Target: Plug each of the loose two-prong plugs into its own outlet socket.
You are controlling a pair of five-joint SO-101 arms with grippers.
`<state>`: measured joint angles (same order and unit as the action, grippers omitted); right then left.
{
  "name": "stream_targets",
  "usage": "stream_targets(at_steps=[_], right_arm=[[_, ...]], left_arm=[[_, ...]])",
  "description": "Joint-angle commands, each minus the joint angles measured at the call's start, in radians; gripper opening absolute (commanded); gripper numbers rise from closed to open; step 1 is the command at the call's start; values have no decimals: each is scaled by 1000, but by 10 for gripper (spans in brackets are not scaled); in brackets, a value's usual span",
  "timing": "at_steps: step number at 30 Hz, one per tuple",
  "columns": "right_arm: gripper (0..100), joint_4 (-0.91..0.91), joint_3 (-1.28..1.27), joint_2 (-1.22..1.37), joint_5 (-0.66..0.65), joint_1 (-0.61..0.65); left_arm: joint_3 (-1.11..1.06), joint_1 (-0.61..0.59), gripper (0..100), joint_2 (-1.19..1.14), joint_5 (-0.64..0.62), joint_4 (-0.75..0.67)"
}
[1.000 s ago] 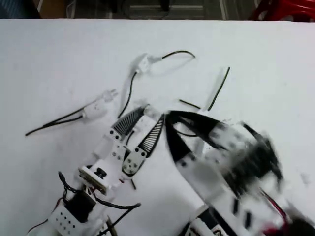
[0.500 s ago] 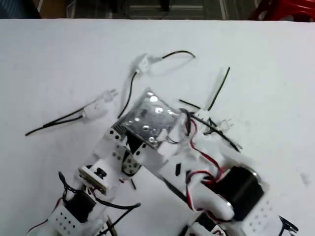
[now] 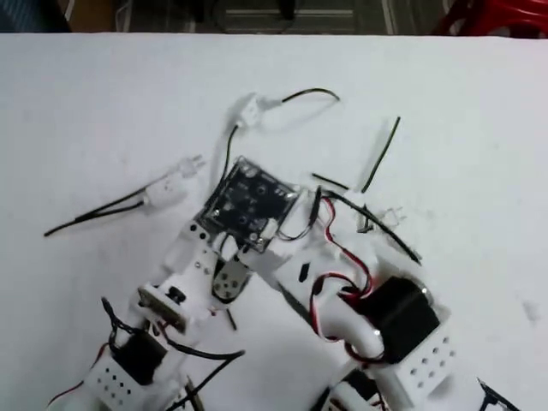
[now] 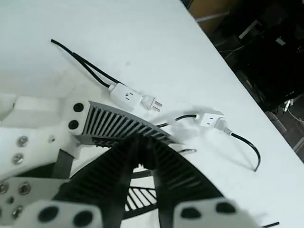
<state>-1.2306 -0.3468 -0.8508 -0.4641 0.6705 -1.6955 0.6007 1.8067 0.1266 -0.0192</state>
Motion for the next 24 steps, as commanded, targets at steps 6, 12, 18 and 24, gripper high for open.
stream_targets(at_steps=[6,12,18,24], right_arm=[[20,96,-29,15,-118,-185],[20,111,-32,15,-180,-272],[20,120,-32,8,-187,-314],[20,117,-9,5,-183,-306]], left_arm=[[3,-4,24,18,3,-5],[3,-4,24,18,3,-5],[3,-4,24,18,3,-5],[3,-5,24,18,3,-3]])
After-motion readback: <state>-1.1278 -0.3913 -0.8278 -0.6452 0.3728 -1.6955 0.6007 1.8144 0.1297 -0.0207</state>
